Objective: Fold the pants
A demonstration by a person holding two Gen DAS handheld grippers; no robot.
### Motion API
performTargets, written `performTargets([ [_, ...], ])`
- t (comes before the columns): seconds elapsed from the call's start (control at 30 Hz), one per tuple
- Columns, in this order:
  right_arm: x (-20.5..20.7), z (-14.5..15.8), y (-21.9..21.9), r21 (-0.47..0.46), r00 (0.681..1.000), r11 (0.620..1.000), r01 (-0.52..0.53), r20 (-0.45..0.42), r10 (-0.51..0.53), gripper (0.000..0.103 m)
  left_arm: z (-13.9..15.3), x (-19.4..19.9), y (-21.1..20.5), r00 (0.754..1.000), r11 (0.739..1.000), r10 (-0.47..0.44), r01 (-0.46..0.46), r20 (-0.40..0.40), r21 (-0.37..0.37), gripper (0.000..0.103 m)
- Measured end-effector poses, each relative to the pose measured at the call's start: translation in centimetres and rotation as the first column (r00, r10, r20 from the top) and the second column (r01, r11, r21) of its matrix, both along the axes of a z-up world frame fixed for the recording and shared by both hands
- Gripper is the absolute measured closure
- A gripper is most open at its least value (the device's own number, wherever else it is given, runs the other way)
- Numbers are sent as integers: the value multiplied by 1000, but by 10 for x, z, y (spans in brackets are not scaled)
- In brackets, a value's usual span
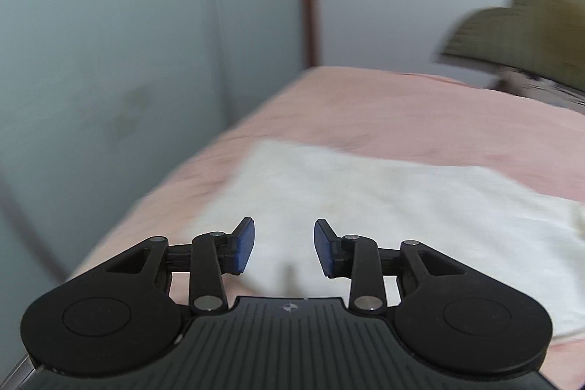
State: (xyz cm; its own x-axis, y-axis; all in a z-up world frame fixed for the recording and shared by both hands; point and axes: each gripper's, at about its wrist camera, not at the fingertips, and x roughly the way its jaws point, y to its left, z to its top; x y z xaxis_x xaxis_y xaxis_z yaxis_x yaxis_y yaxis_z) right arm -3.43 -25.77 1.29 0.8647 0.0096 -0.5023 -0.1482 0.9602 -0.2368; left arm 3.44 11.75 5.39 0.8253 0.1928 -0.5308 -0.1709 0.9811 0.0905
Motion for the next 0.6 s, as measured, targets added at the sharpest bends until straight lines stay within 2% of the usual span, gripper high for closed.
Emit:
performTargets([
  [0.03, -3, 7, -29, 110, 995, 989, 103, 8, -104, 55, 1, 2, -16, 998, 998, -59, 59, -2, -2, 58],
  [0.07, -9, 13, -59, 248, 978, 948, 198, 11, -207, 48, 0, 4, -32, 993, 993, -116, 116, -4, -2, 57],
  [0.1, -18, 17, -85, 382, 959, 886, 262, 2, -284, 35, -1, 6, -49, 985, 985, -172, 172, -10, -1, 55],
  [0.13, -29, 18, -113, 520, 937, 797, 307, -18, -349, 29, -3, 8, -65, 975, 975, -222, 222, -20, -3, 55],
  [0.17, -42, 15, -139, 645, 917, 689, 332, -50, -395, 24, -7, 9, -82, 961, 962, -273, 273, -31, -10, 54],
  [0.2, -51, 10, -157, 713, 904, 607, 350, -86, -420, 24, -10, 11, -98, 946, 947, -321, 320, -38, -17, 54],
  [0.23, -59, 4, -171, 756, 891, 537, 374, -132, -435, 24, -15, 11, -113, 930, 931, -364, 364, -43, -15, 53],
  [0.27, -66, -2, -180, 771, 880, 496, 401, -172, -443, 24, -21, 12, -127, 917, 918, -396, 397, -50, -1, 52],
  [0.33, -74, -14, -187, 755, 856, 471, 455, -226, -465, 24, -35, 13, -151, 898, 898, -435, 438, -64, 42, 52],
  [0.4, -73, -31, -193, 756, 850, 447, 479, -271, -452, 25, -48, 14, -165, 885, 884, -458, 463, -80, 67, 52],
  [0.43, -71, -39, -197, 778, 850, 411, 476, -287, -442, 25, -54, 12, -171, 882, 881, -462, 469, -92, 71, 52],
  [0.5, -71, -47, -205, 834, 860, 348, 428, -258, -440, 25, -62, 14, -177, 877, 878, -466, 474, -115, 60, 52],
  [0.57, -64, -50, -214, 865, 851, 288, 411, -251, -460, 25, -69, 13, -179, 876, 879, -465, 474, -128, 51, 52],
  [0.6, -60, -52, -216, 873, 846, 271, 406, -246, -474, 29, -71, 15, -183, 877, 880, -463, 472, -129, 54, 52],
])
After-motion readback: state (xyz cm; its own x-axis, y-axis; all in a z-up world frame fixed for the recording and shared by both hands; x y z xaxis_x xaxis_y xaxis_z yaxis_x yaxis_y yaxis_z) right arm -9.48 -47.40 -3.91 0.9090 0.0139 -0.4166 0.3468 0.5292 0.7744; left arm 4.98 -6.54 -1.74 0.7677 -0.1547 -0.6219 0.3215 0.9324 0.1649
